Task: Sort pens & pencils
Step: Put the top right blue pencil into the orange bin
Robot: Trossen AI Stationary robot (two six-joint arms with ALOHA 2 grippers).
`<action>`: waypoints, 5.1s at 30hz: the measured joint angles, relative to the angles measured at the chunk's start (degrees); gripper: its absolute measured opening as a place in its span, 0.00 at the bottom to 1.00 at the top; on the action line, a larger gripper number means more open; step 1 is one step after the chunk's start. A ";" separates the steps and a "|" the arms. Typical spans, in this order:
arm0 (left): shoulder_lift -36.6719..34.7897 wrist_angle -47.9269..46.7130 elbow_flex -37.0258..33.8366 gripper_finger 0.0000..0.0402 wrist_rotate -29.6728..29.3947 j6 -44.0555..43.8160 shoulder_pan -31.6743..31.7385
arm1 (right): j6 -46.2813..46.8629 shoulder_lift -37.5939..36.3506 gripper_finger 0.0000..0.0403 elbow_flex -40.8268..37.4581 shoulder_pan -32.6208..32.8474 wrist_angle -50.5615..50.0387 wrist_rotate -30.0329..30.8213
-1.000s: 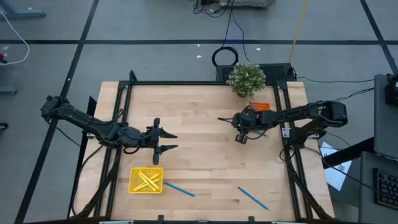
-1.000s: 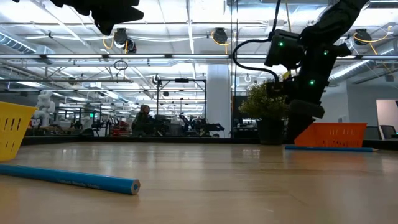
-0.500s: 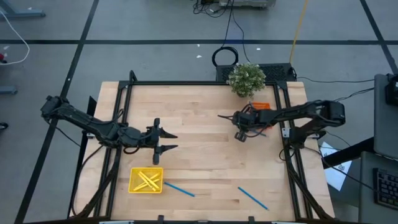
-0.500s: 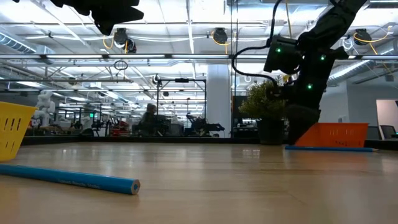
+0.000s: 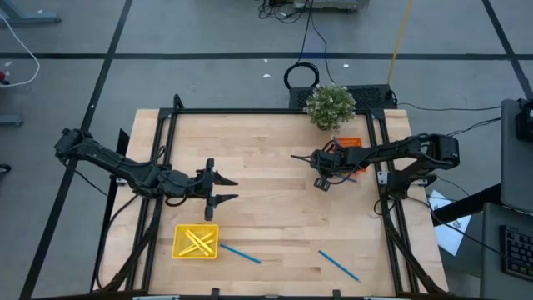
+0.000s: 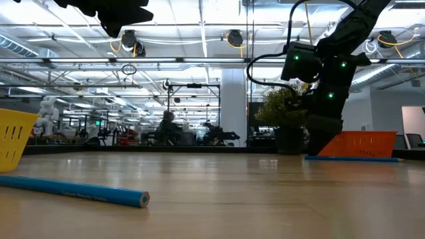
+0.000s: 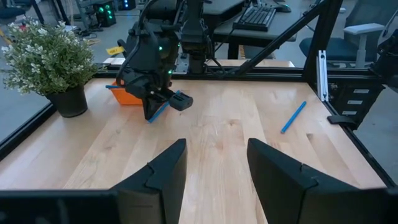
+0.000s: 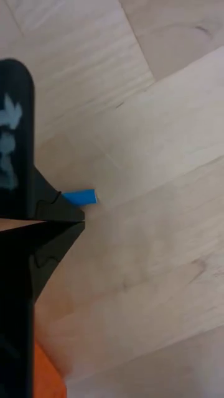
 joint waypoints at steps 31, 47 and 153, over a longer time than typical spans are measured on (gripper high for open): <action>0.00 0.00 0.01 0.44 -0.05 0.02 0.02 | 3.23 -0.94 0.00 0.04 14.28 1.73 -9.55; -0.02 -0.13 -0.02 0.44 -0.11 0.04 0.00 | 5.65 -11.68 0.16 0.07 20.34 -6.02 -12.95; 0.02 -0.37 -0.02 0.44 -0.28 1.88 0.02 | -16.90 -39.70 0.00 -10.22 5.16 23.17 21.12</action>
